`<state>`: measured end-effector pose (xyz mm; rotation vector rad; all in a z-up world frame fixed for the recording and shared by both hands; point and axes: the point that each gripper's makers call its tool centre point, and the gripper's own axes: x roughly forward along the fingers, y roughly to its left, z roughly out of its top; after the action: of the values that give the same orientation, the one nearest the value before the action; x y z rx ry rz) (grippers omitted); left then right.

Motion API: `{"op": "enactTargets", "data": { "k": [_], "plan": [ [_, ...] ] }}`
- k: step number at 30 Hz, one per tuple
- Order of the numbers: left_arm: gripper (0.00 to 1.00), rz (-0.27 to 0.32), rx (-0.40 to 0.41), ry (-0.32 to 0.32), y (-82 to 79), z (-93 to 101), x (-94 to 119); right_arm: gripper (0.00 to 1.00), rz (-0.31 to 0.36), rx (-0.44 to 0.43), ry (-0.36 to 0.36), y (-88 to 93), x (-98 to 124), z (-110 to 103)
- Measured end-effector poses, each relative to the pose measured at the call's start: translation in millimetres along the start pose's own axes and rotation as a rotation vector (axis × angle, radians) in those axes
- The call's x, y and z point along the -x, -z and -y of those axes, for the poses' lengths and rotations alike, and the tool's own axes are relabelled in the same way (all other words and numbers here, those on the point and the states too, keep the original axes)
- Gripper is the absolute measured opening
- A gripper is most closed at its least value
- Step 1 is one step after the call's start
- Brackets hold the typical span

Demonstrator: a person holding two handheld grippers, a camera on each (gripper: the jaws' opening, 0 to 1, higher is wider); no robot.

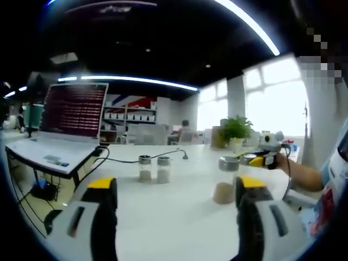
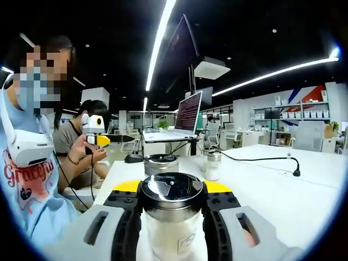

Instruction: Rotate the seasoning bottle until the label or dispensing opening points toward the visible target arrow and the bottle remains upright within the marked orientation range

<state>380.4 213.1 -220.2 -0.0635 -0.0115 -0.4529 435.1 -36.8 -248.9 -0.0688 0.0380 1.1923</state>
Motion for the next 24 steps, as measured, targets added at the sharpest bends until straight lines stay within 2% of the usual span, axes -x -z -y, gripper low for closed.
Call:
{"op": "enactTargets", "data": {
  "k": [8, 17, 24],
  "plan": [
    [0.95, 0.002, 0.008, -0.002, 1.0, -0.5, 1.2, 0.42, -0.013, -0.011, 0.045, 1.8, 0.2, 1.3],
    [0.95, 0.001, 0.010, -0.005, 1.3, -1.1, 1.0, 0.42, -0.049, -0.011, 0.159, 2.8, -0.8, 3.0],
    [0.95, 0.004, 0.017, -0.004, 0.7, -0.2, 1.6, 0.42, -0.054, -0.009, 0.208, 3.0, -0.4, 4.1]
  ]
}}
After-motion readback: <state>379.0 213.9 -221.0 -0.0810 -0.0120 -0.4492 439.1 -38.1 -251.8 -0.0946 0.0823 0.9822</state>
